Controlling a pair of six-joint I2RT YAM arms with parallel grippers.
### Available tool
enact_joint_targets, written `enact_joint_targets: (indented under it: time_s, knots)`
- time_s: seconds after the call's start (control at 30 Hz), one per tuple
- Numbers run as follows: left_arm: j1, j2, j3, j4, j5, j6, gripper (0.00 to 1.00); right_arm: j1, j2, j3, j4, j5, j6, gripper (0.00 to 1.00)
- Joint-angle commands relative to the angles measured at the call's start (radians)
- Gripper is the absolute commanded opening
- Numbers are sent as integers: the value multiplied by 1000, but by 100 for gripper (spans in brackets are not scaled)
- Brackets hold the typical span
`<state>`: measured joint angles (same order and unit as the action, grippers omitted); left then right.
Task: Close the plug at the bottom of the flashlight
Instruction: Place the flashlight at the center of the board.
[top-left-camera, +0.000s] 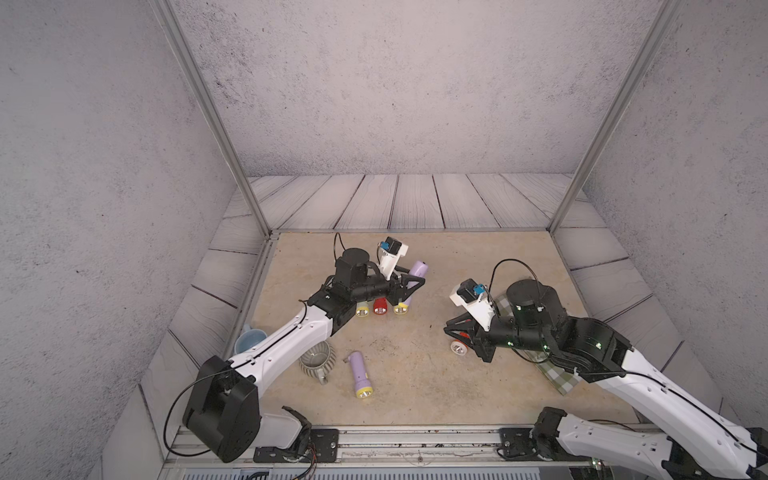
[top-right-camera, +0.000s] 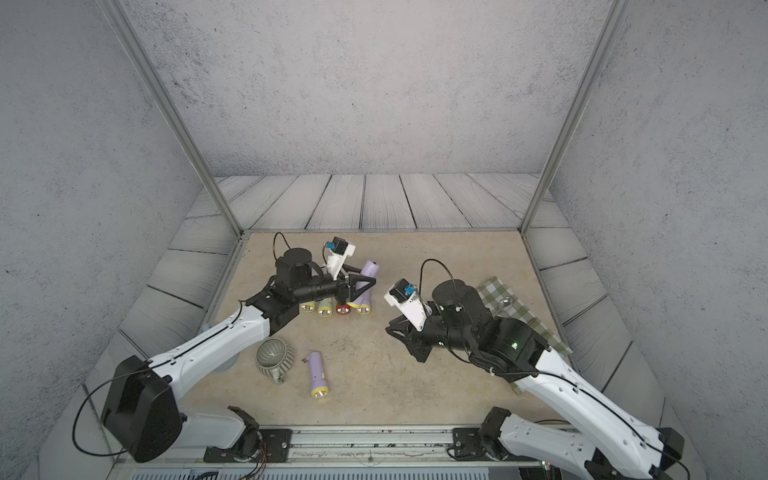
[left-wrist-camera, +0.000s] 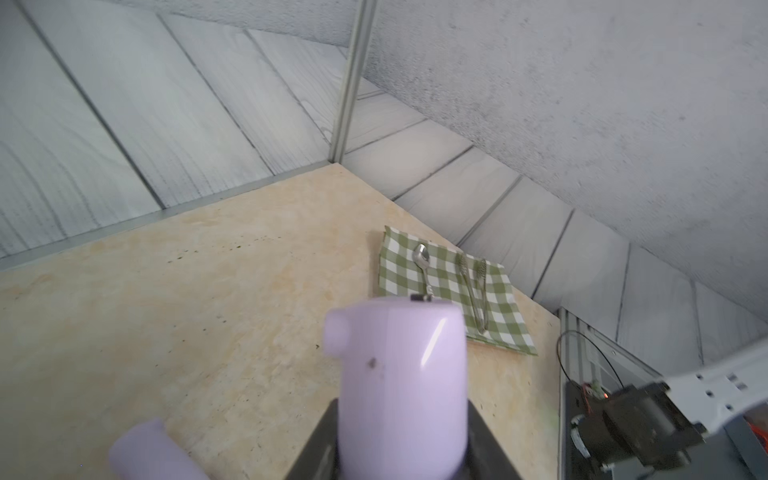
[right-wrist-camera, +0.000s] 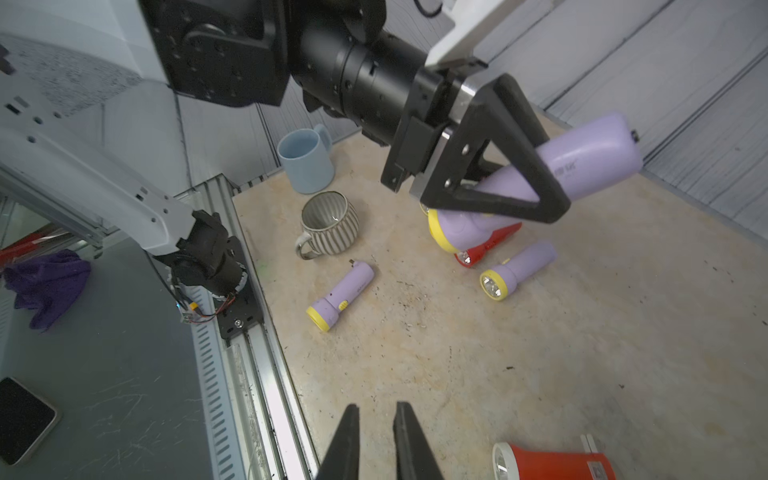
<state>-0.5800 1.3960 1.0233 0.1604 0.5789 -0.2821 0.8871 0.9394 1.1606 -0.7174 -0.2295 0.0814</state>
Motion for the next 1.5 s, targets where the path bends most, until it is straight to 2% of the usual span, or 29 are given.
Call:
enact_joint_targets:
  time_s: [0.0, 0.2, 0.37, 0.5, 0.7, 1.0, 1.4, 1.47]
  knots:
    - [-9, 40, 47, -48, -148, -101, 0, -7, -23, -30, 0, 90, 74, 19]
    - [-34, 178, 132, -174, -321, -206, 0, -73, -29, -122, -42, 227, 180, 19]
    - [-82, 298, 207, -246, -426, -266, 0, -100, -119, -199, -43, 344, 230, 20]
    - [-104, 418, 309, -331, -441, -319, 0, -104, -194, -242, -40, 416, 251, 21]
    - [-137, 555, 424, -398, -456, -348, 0, -107, -212, -274, -46, 412, 254, 22]
    - [-156, 693, 524, -466, -541, -365, 0, -108, -239, -326, 2, 382, 269, 22]
    - [-156, 798, 603, -505, -630, -366, 0, -109, -238, -355, 36, 357, 268, 22]
    - [-156, 814, 621, -515, -640, -364, 3, -109, -233, -357, 42, 347, 265, 23]
